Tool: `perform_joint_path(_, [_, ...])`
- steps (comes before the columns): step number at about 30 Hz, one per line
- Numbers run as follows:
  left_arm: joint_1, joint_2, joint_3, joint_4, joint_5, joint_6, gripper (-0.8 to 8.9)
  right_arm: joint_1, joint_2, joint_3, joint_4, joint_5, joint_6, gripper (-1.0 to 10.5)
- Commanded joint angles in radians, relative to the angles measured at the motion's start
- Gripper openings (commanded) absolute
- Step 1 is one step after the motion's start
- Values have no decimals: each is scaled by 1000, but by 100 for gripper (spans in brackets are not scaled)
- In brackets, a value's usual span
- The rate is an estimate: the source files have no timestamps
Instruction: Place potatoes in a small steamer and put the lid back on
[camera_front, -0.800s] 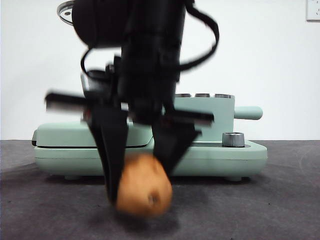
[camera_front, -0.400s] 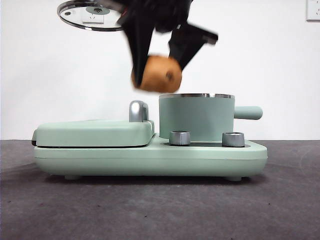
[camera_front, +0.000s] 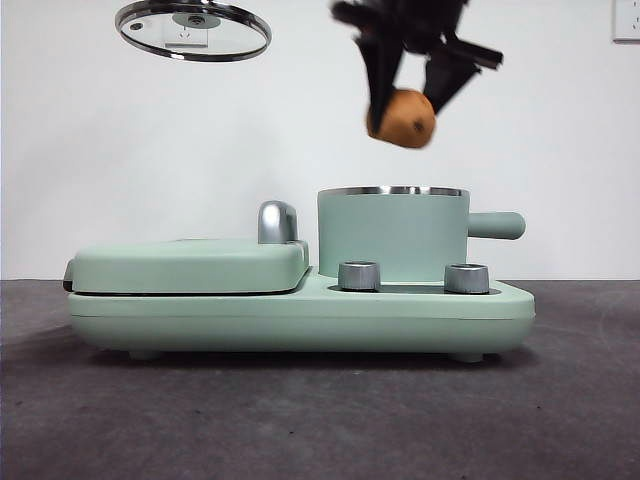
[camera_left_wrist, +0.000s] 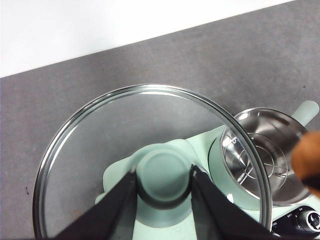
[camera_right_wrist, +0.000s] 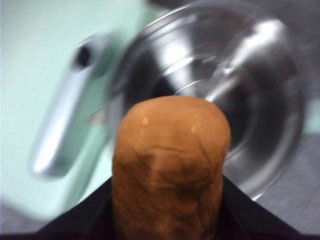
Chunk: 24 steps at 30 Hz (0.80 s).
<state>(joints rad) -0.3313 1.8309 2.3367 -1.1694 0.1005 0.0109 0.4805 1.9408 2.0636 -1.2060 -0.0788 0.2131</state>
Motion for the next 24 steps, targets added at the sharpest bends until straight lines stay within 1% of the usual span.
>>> perform_joint_path(1, [-3,0,39,32,-1,-3,28,-13,82,74,-2,-31,-43,77])
perform_joint_path(5, [-3,1,39,32,-1,-3,27,-32,150,121,0,-34,-65,77])
perform_joint_path(13, [-3,1,39,31,-1,-3,27,-33,237,125,0,-34,-76,77])
perform_joint_path(24, [-3,0,39,12,-1,-4,27,-33,259,124,-22,-34,-76,79])
